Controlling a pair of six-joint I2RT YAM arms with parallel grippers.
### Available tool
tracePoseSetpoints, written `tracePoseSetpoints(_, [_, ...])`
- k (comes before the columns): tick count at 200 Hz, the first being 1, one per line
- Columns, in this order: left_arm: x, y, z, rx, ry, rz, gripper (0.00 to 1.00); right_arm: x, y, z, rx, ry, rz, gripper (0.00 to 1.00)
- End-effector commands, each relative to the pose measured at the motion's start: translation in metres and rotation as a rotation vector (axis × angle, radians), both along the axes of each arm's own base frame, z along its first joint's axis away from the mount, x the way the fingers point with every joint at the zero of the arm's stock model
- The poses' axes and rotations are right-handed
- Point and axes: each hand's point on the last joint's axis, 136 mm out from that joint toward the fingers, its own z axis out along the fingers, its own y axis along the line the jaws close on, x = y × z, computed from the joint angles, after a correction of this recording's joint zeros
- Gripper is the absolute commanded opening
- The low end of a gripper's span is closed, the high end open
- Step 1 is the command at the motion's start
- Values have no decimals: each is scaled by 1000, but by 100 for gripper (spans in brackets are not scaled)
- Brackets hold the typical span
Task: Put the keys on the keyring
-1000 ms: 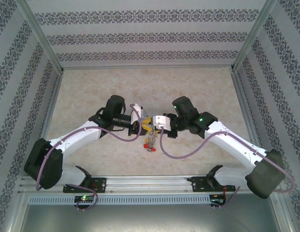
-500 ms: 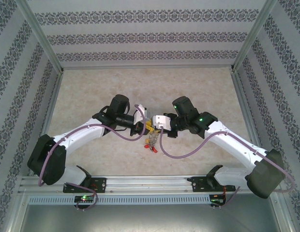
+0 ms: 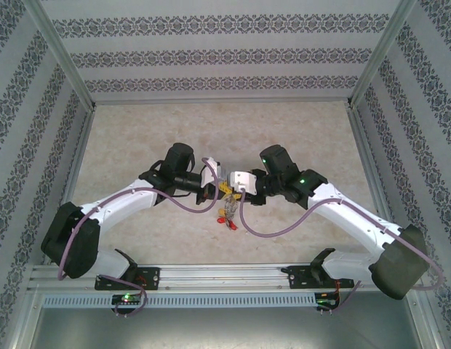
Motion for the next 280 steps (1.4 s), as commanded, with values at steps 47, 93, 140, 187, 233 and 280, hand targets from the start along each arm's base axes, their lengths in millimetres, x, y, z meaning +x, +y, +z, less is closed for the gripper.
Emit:
tracePoseSetpoints(47, [1, -6, 23, -150, -60, -18, 0, -3, -14, 12, 108, 31, -118, 21])
tracePoseSetpoints(93, [2, -5, 24, -188, -74, -2, 0, -2, -15, 11, 120, 64, -133, 15])
tracePoseSetpoints(140, [6, -3, 21, -191, -86, 31, 0, -3, -14, 11, 134, 91, -140, 23])
tracePoseSetpoints(187, [8, -2, 19, -193, -88, 48, 0, -5, -19, 13, 187, 198, -154, 25])
tracePoseSetpoints(233, [7, -2, 20, -203, -93, 50, 0, -9, -12, 5, 192, 235, -101, 28])
tracePoseSetpoints(280, [7, -1, 22, -213, -103, 58, 0, -4, -9, 0, 185, 257, -99, 20])
